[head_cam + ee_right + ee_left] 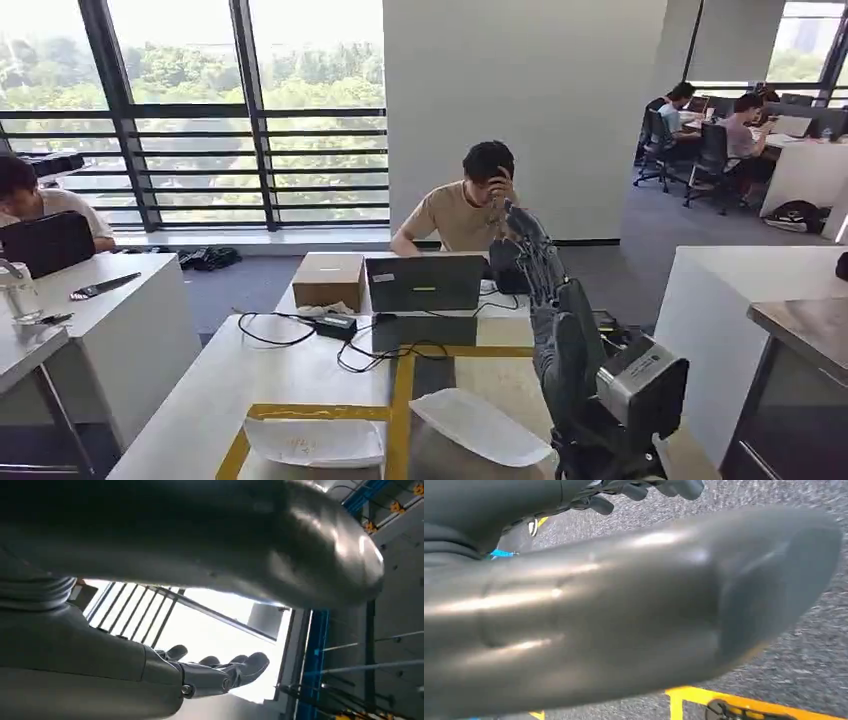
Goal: Take the parts from the cabinet and place them on the table.
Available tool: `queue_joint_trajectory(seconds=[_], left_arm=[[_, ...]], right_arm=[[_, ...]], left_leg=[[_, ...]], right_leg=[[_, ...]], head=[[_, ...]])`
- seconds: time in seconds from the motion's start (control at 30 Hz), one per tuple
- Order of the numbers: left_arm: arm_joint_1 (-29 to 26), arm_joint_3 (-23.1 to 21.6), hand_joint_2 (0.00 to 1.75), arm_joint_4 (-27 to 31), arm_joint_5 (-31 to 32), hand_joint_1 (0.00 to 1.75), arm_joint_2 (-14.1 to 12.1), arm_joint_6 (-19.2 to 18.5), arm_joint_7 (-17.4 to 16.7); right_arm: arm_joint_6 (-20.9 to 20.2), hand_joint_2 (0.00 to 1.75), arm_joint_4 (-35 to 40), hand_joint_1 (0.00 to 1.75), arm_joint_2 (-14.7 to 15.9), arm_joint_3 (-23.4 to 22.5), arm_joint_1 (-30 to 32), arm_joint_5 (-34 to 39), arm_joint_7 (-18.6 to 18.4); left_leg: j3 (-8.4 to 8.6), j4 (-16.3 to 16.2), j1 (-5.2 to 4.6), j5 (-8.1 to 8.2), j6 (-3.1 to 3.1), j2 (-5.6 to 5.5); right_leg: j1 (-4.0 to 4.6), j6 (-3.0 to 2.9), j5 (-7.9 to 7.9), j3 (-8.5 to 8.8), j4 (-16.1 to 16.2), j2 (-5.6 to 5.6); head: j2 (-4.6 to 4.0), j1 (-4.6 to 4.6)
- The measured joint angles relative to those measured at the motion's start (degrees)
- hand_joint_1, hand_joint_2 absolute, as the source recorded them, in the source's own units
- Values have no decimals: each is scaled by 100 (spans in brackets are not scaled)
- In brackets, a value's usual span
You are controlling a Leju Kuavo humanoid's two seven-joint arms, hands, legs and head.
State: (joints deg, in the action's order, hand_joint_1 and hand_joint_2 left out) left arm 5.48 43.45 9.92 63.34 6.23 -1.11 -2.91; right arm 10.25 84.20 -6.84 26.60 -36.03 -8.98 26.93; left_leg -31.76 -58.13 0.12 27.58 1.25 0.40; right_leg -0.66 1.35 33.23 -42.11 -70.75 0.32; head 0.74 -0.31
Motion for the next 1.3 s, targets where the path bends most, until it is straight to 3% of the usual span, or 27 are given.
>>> queue_joint_trajectory(seconds=[0.03, 0.1, 0.17, 0.23, 0.27, 0.37, 0.4, 0.43, 0.5, 0.53, 0.57, 0.63, 0.67, 0.7, 0.73, 0.77, 0.87, 0.9, 0.93, 1.0, 1.03, 1.07, 1.13, 1.2, 1.23, 1.27, 1.3], left_arm=[[-10, 0, 0, 0, 22, 0, 6, -2, 0], [-14, 0, 0, -2, 35, 0, 17, 0, 0], [-12, 0, 0, 0, 44, 0, 33, 4, 0], [-8, 0, 0, 4, 46, 0, 42, 9, 0], [-7, 0, 0, 4, 46, 0, 46, 9, 0], [-14, 0, 0, 4, 48, 0, 46, 11, 0], [-16, 0, 0, 4, 48, 0, 44, 11, 0], [-18, 0, 0, 2, 48, 0, 52, 11, -2], [-14, 0, 0, 0, 65, 0, 61, 11, -2], [-13, 0, 0, 0, 81, 0, 61, 11, -2], [-13, 0, 0, 0, 92, 0, 61, 11, -2], [-12, 0, 0, 2, 98, 0, 61, 11, -7], [-8, 0, 0, 2, 98, 0, 61, 9, -7], [1, 0, 0, 7, 103, 0, 61, 9, -7], [23, 0, 0, 18, 107, 0, 61, 7, -7], [35, 0, 0, 17, 114, 0, 61, 7, 0], [41, 0, 0, 17, 129, 0, 65, 4, -2], [42, 0, 0, 13, 131, 0, 81, 4, 0], [45, 0, 0, 20, 131, 0, 79, 4, -2], [45, 0, 0, 24, 135, 0, 76, 4, -2], [44, 0, 0, 24, 140, 0, 76, 4, 0], [44, 0, 0, 22, 140, 0, 79, 4, 0], [42, 0, 0, 22, 144, 0, 85, 2, 0], [44, 0, 0, 22, 149, 0, 92, 2, -2], [47, 0, 0, 22, 151, 0, 100, 4, -2], [48, 0, 0, 22, 153, 0, 107, 2, -4], [44, 0, 0, 22, 157, 0, 107, 2, -9]], right_arm=[[4, 0, 118, 0, 35, 0, 101, -37, -2], [4, 0, 299, 0, 94, 2, 240, -105, 0], [13, 0, 450, 0, 109, 2, 313, -160, 15], [20, 0, 559, 0, 109, 9, 329, -186, 26], [26, 0, 615, 0, 113, 11, 358, -197, 51], [26, 0, 690, 0, 120, 15, 388, -236, 39], [24, 0, 703, 0, 120, 20, 379, -249, 37], [24, 0, 723, 0, 118, 24, 380, -275, 22], [20, 0, 749, 0, 118, 28, 382, -314, -11], [20, 0, 749, 0, 118, 31, 385, -337, -26], [17, 0, 749, 0, 118, 31, 394, -345, -39], [2, 0, 749, 0, 118, 33, 397, -358, -44], [2, 0, 751, 0, 118, 31, 395, -369, -44], [2, 0, 771, 0, 118, 33, 394, -380, -46], [2, 0, 806, 0, 113, 33, 391, -393, -44], [2, 0, 823, 0, 113, 33, 378, -398, -37], [-5, 0, 826, 0, 116, 39, 386, -413, -44], [-7, 0, 826, 0, 133, 39, 398, -422, -35], [-5, 0, 826, 0, 138, 39, 394, -424, -33], [-5, 0, 826, 0, 144, 42, 402, -433, -35], [-5, 0, 826, 0, 146, 42, 405, -439, -35], [-5, 0, 826, 0, 153, 42, 407, -439, -39], [-4, 0, 826, 0, 157, 44, 410, -455, -52], [-4, 0, 826, 0, 157, 46, 398, -459, -55], [-4, 0, 828, 0, 157, 48, 383, -463, -59], [-4, 0, 830, 0, 157, 52, 376, -472, -77], [0, 0, 828, 0, 159, 55, 381, -474, -92]], left_leg=[[-74, -8, -3, -53, 3, 9], [-238, -48, -2, -147, -9, 29], [-397, -112, 7, -221, -47, 42], [-493, -183, -23, -265, -107, 35], [-478, -179, -19, -299, -145, 38], [-497, -153, -4, -417, -258, 30], [-539, -222, 18, -306, -285, 10], [-635, -408, 13, -23, -310, -9], [-835, -1179, 43, 611, -361, -14], [-910, -1552, 43, 778, -378, -14], [-908, -1765, 45, 768, -389, -14], [-623, -1550, 47, 416, -375, -14], [-328, -1165, 46, 229, -354, -14], [54, -657, 46, 182, -327, -18], [379, -148, 33, 413, -298, -29], [459, -39, -9, 417, -253, -50], [317, 1, -37, 297, -109, -52], [267, 47, 1, 198, -47, -4], [224, 51, -5, 132, 8, 3], [54, 40, -15, -10, 53, 13], [-46, 32, -26, -80, 63, 18], [-151, 21, -34, -152, 62, 19], [-329, -18, -38, -258, 49, 19], [-476, -77, -37, -340, 21, 17], [-519, -109, -36, -376, 3, 18], [-556, -129, -55, -418, -36, 5], [-546, -103, -49, -467, -80, 10]], right_leg=[[4, 10, 125, -55, -336, 0], [1, 17, -98, 74, -475, -2], [-1, 10, -466, 658, 253, -10], [28, -43, -208, 1215, 1085, -6], [40, -119, -241, 1167, 1053, -2], [37, -246, -339, 1115, 1119, -12], [14, -289, -400, 1081, 1130, -38], [9, -330, -450, 1022, 1133, -37], [13, -346, -570, 878, 1133, -36], [15, -340, -629, 798, 1128, -36], [15, -332, -687, 723, 1127, -36], [15, -303, -803, 579, 1124, -38], [15, -283, -864, 508, 1124, -37], [15, -260, -922, 458, 1122, -36], [30, -220, -964, 424, 1116, -36], [24, -184, -1009, 422, 1124, -46], [6, -54, -1181, 424, 1213, -49], [-22, -31, -1155, 375, 1175, -28], [-10, -13, -844, 295, 1016, -21], [-15, 11, -138, 81, 268, -22], [-12, 21, 86, -18, -180, -21], [-11, 25, 129, -52, -510, -21], [-3, 3, -172, 211, -398, -21], [16, -47, -459, 881, 457, -22], [36, -96, -288, 1209, 946, -21], [64, -125, -184, 1356, 1252, -25], [83, -141, -238, 1310, 1215, -23]], head=[[0, 2], [0, 7], [0, 13], [0, 18], [0, -4], [0, -2], [0, 2], [0, -20], [0, -24], [0, -26], [0, -28], [0, -33], [0, -35], [0, -35], [0, -39], [0, -24], [0, -22], [0, -28], [0, -3], [0, 7], [0, 11], [0, 13], [0, 18], [0, 20], [0, 20], [0, 15], [0, 7]])
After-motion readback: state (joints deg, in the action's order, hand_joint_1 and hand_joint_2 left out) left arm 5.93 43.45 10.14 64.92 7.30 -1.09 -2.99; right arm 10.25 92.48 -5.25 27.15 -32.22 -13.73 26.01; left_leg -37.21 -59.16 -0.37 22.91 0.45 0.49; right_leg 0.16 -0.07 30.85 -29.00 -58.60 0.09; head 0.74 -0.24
